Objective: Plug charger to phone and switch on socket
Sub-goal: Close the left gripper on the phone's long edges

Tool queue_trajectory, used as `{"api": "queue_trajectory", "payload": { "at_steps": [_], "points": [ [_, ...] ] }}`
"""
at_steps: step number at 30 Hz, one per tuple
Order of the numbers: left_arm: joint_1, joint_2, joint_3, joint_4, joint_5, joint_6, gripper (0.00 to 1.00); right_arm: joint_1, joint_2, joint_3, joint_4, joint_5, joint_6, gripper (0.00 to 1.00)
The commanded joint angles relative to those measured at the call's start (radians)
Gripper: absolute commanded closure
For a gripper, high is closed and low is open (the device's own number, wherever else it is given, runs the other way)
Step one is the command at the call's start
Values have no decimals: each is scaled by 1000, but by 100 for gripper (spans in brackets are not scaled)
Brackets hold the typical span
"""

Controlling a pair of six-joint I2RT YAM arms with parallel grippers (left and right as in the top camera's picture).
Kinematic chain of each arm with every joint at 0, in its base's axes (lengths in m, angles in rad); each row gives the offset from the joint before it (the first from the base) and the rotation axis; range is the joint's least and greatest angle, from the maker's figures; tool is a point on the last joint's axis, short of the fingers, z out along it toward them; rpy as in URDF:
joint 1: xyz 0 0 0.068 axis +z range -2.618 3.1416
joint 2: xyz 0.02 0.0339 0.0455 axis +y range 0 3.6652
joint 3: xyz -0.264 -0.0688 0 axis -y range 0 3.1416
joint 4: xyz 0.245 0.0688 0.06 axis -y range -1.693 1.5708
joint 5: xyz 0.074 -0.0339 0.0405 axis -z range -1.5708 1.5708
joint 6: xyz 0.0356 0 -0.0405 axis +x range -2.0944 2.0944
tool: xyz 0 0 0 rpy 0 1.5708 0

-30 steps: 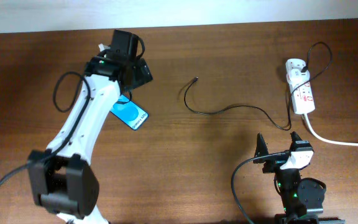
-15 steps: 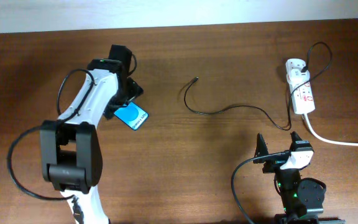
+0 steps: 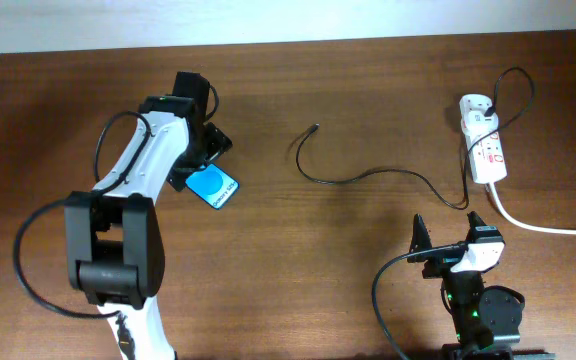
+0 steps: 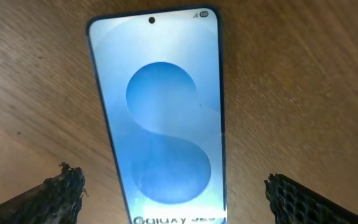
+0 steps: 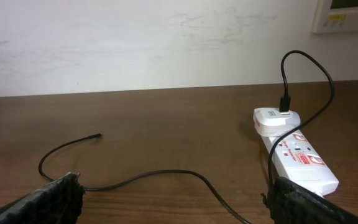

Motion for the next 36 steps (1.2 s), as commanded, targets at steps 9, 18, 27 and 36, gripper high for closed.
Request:
{"api": "queue_trajectory", "payload": {
  "at_steps": [9, 18, 27, 36],
  "points": [
    [2, 137, -5, 29, -8, -17, 1, 8, -8, -5, -5, 8, 4, 2],
    [2, 140, -29, 24, 11, -17, 1, 8, -8, -5, -5, 8, 4, 2],
    [15, 140, -193, 164, 132, -21, 1, 8, -8, -5, -5, 8, 4, 2],
    [15, 140, -201, 119, 135, -21, 1, 8, -8, -5, -5, 8, 4, 2]
  ]
}}
